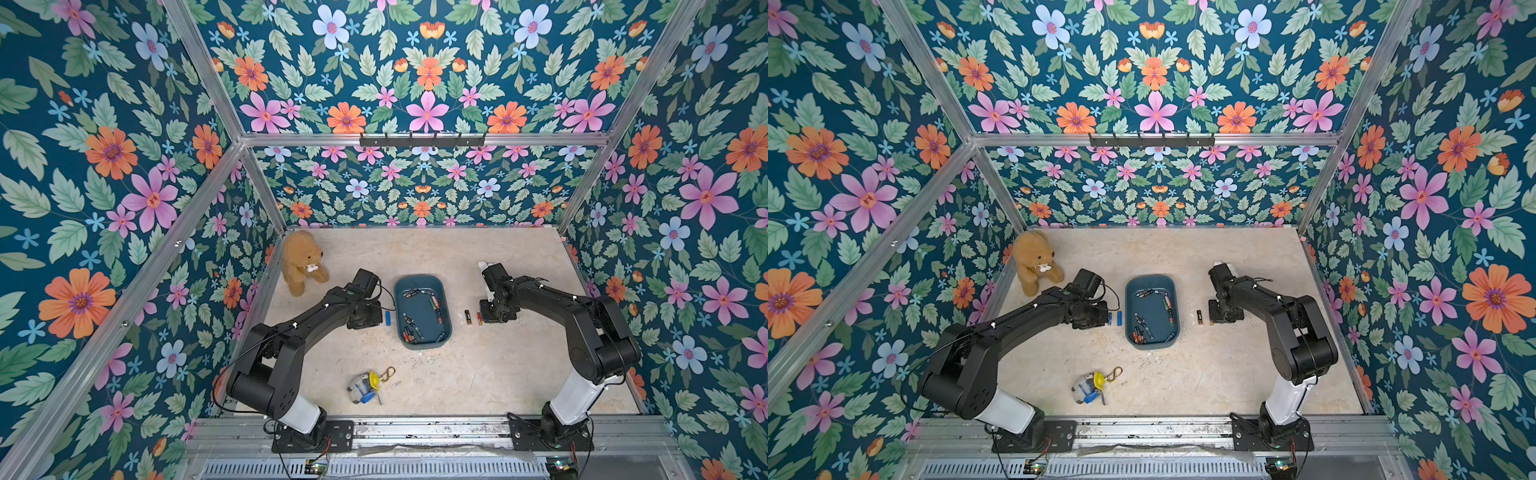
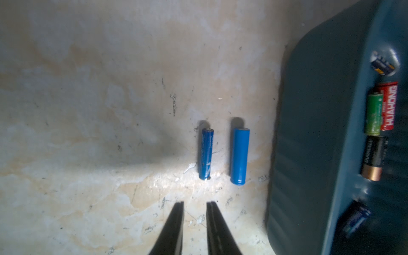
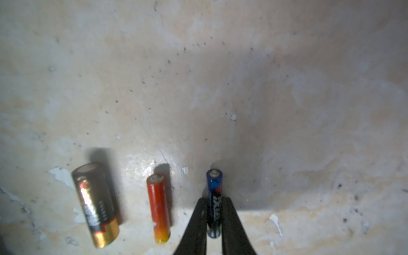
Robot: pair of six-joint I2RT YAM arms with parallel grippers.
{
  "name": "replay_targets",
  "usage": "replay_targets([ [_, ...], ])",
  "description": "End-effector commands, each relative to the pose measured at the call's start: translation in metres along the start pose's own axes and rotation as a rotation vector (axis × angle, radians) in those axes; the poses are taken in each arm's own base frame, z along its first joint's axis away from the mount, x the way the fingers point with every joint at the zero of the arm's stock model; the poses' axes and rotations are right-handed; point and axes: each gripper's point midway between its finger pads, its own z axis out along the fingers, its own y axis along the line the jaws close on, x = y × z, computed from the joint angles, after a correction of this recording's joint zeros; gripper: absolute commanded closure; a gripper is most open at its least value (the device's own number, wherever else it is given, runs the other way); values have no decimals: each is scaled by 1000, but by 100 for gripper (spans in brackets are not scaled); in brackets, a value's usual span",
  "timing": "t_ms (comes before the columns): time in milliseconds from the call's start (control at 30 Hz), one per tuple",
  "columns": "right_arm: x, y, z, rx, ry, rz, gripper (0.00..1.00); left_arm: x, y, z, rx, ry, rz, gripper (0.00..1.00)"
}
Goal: Take the batteries out of the storage box
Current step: Place the battery at the center of the board.
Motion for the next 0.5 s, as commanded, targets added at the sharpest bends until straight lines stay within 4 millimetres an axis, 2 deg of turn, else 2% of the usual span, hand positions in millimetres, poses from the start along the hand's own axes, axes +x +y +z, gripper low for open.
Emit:
replay_targets([
  [0,1,1,0,-8,5,-6,79,0,1,-1,0,-3,3,75],
  [467,-3,0,-5,1,-8,-3,74,0,0,-2,2,-6,0,75],
])
